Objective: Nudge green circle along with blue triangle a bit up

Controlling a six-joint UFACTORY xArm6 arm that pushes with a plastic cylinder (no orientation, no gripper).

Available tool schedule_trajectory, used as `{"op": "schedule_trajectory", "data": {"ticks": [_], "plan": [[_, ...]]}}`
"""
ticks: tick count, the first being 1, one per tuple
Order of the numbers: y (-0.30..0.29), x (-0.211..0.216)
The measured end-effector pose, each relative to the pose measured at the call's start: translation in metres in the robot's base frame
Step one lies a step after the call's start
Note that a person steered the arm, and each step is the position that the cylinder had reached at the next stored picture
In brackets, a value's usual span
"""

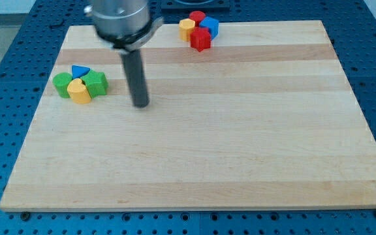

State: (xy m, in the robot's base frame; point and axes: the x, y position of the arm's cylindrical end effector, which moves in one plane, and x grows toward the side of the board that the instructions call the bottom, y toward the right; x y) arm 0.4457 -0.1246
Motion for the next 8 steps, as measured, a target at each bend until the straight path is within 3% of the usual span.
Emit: {"op": "schedule_trajectory", "data": {"ticks": [1,2,3,5,8], "plan": [[-0.069,0.032],[-0.138,0.031],[-0.168,0.011],[-0.173,-0.030],[-0.120,-0.034]]}}
